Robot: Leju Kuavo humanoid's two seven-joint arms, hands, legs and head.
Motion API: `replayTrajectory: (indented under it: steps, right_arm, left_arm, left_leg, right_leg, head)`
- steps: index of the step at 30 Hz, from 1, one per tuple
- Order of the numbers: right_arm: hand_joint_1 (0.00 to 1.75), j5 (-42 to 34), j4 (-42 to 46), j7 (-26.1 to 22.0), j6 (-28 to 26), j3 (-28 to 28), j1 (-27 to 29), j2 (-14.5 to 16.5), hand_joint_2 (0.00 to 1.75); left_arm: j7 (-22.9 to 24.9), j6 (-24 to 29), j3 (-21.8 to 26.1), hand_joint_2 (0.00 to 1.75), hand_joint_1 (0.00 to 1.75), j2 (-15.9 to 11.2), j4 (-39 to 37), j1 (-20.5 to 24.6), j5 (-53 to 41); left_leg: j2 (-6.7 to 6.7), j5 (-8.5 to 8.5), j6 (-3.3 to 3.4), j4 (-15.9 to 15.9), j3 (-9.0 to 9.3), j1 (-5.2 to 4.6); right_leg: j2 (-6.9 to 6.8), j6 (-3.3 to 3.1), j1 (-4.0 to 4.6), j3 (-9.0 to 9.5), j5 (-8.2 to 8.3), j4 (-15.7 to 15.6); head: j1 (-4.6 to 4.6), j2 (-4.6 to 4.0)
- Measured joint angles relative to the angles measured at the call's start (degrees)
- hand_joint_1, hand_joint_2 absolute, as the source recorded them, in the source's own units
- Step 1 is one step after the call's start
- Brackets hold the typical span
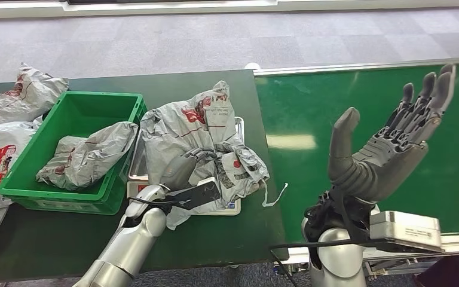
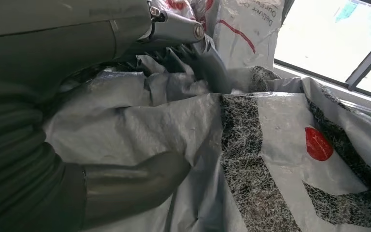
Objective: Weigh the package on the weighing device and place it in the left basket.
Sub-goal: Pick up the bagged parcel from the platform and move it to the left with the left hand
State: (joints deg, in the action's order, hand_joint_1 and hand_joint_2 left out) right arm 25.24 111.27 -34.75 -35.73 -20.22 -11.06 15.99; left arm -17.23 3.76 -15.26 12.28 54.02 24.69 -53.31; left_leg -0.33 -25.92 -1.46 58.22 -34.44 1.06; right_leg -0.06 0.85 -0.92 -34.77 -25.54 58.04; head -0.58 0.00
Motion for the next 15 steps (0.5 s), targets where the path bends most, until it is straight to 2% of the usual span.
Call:
replayTrajectory:
  steps: [15]
  right_arm:
    - [0.00, -0.32, 0.00, -0.02, 0.27, 0.00, -0.04, -0.14, 1.75]
  left_arm:
    - [-0.25, 0.00, 0.00, 1.75, 1.75, -0.08, -2.20, 1.08, 0.01]
  left_leg:
    - [0.00, 0.00, 0.00, 0.00, 0.00, 0.00]
  right_leg:
    - [0.00, 0.00, 0.00, 0.01, 0.00, 0.00]
  head:
    - [-0.01, 0.00]
